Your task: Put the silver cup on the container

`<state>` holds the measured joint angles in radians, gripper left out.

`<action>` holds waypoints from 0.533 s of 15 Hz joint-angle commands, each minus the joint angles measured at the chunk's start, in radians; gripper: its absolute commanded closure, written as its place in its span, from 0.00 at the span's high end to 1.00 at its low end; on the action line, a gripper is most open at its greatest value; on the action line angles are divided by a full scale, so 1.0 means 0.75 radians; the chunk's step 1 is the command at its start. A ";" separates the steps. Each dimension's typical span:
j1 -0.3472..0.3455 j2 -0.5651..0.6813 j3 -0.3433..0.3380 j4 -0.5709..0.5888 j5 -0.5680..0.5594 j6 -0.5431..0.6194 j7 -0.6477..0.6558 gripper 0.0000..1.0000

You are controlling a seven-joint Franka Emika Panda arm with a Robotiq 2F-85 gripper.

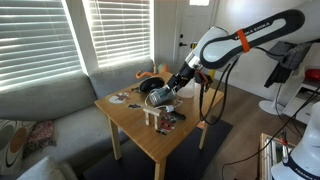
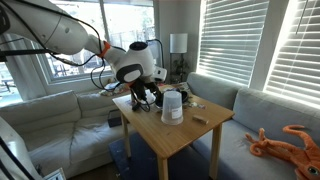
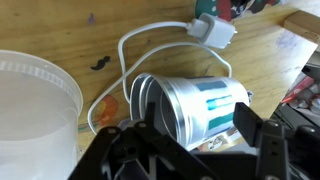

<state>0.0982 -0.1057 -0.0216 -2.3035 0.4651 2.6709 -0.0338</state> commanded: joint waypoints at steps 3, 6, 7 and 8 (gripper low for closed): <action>0.001 0.119 0.030 0.092 0.133 0.087 -0.097 0.67; 0.014 0.141 0.030 0.114 0.173 0.111 -0.134 0.45; 0.013 0.139 0.034 0.119 0.174 0.116 -0.135 0.33; 0.013 0.132 0.037 0.122 0.175 0.110 -0.137 0.28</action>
<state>0.1002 -0.0159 0.0007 -2.2371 0.5559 2.7436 -0.1061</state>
